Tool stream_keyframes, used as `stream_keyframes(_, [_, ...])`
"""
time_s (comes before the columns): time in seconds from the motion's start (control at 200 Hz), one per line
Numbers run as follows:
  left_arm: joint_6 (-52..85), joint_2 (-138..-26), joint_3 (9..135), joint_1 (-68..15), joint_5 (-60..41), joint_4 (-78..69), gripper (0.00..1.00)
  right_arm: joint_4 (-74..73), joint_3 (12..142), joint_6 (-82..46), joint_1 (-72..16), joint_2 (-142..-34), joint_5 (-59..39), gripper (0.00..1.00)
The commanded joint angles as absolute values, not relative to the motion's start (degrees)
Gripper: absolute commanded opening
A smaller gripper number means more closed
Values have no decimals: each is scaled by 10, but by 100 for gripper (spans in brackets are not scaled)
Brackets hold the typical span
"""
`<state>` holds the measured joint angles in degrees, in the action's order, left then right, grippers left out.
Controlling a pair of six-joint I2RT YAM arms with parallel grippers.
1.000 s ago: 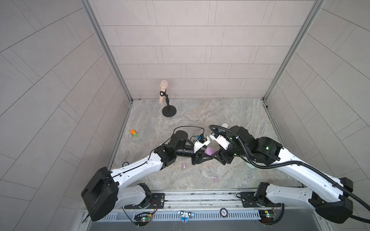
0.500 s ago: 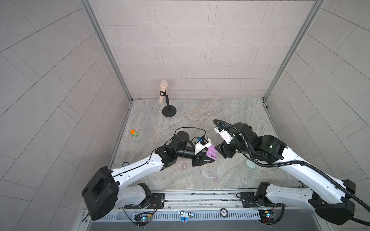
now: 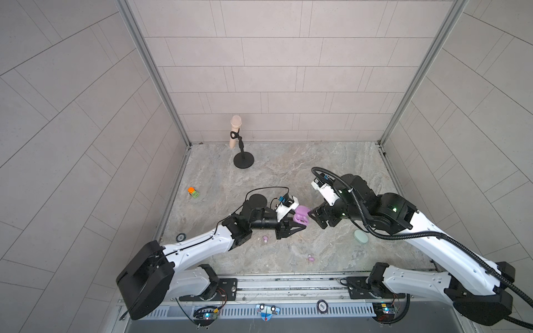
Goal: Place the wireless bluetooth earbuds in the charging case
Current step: 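Push the pink case lid open with the right gripper, then move the right gripper down toward the pink earbuds on the table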
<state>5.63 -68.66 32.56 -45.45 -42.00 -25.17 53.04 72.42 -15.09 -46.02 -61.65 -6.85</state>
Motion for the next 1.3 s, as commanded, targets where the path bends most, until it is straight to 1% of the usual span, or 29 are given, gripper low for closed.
stream_keyframes(0.0, [70, -652, 311, -438, -380, -295, 17, 561, 725, -194, -456, -595, -97, 90])
stream_keyframes(0.12, [70, -632, 297, -419, -354, -299, 17, 559, 674, -236, -456, -576, -101, 90])
stream_keyframes(0.235, [75, -618, 283, -405, -334, -313, 18, 524, 587, -278, -461, -555, -102, 90])
stream_keyframes(0.325, [79, -609, 270, -399, -323, -325, 18, 500, 528, -296, -489, -554, -67, 90])
stream_keyframes(0.426, [87, -600, 252, -395, -311, -344, 18, 498, 495, -315, -523, -573, -14, 89])
stream_keyframes(0.556, [92, -581, 237, -390, -292, -352, 17, 493, 467, -334, -555, -607, 12, 81])
stream_keyframes(0.696, [92, -556, 223, -387, -279, -344, 18, 485, 452, -350, -592, -653, 29, 76])
stream_keyframes(0.856, [91, -527, 211, -385, -260, -327, 18, 443, 439, -362, -649, -703, 43, 77])
stream_keyframes(0.981, [88, -511, 207, -384, -247, -312, 18, 437, 446, -360, -676, -745, 44, 77])
stream_keyframes(1.292, [85, -507, 212, -377, -240, -308, 18, 461, 472, -334, -692, -822, 47, 78])
